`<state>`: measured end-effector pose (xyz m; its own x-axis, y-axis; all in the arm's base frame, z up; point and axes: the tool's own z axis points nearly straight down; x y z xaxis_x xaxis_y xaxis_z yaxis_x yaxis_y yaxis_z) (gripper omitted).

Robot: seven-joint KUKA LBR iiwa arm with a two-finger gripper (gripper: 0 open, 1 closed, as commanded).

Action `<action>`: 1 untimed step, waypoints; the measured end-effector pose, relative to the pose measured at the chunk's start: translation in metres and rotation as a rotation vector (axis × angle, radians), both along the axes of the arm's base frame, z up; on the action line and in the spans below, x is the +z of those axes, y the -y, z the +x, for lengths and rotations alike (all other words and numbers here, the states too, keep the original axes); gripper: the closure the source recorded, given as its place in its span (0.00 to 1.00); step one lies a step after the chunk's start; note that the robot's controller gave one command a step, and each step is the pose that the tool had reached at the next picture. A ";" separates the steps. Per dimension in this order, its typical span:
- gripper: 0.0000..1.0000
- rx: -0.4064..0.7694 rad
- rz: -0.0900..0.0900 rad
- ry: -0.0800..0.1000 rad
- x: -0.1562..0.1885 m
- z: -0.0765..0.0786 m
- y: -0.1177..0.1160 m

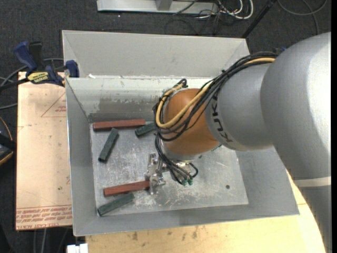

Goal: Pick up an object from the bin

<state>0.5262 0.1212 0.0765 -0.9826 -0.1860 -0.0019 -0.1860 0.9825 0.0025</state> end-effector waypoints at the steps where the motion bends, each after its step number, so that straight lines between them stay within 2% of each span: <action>1: 1.00 0.000 0.000 0.000 0.000 0.000 0.000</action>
Offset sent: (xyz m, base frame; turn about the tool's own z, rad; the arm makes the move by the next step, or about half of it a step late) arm 0.0014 -0.0313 0.1608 -0.0154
